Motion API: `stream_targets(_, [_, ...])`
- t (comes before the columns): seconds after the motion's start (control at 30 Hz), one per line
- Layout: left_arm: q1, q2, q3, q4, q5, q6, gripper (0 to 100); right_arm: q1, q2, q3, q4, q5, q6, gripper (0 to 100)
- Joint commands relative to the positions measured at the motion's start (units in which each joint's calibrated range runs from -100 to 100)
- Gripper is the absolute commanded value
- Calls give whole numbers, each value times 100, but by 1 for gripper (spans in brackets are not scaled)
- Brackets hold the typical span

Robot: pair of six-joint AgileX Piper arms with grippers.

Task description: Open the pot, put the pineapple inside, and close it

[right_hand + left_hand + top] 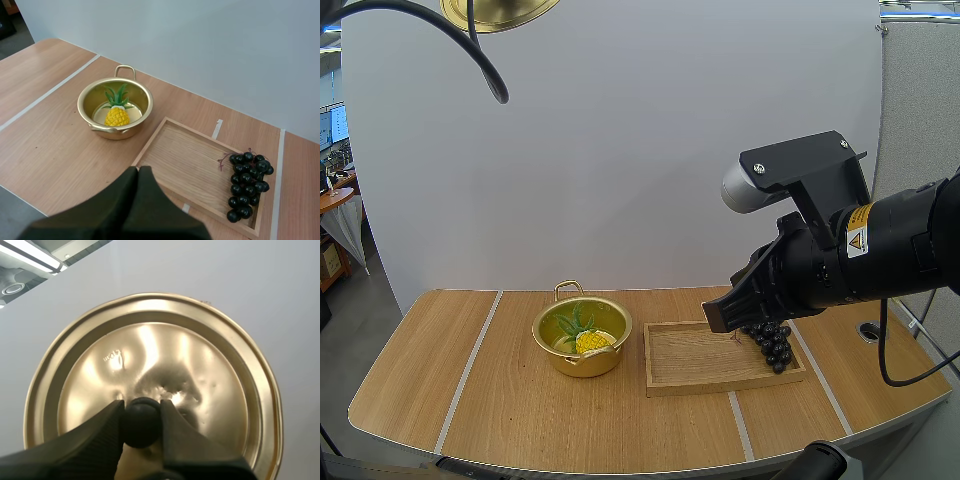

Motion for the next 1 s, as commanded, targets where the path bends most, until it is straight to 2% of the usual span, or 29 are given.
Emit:
stream_targets(0.0, [-20, -45, -52, 85, -132, -69, 0, -21, -64, -15, 16, 0, -4, 0])
stream_targets(0.33, [-20, -45, -51, 24, -61, -97, 0, -21, -64, -15, 16, 0, -4, 0])
stream_targets(0.63, [-20, 31, -51, 13, 2585, -88, 0, -21, -64, -15, 16, 0, -4, 0])
stream_targets(0.97, [-20, 628, 65, -276, 2585, -19, 0, -21, -64, -15, 16, 0, -4, 0])
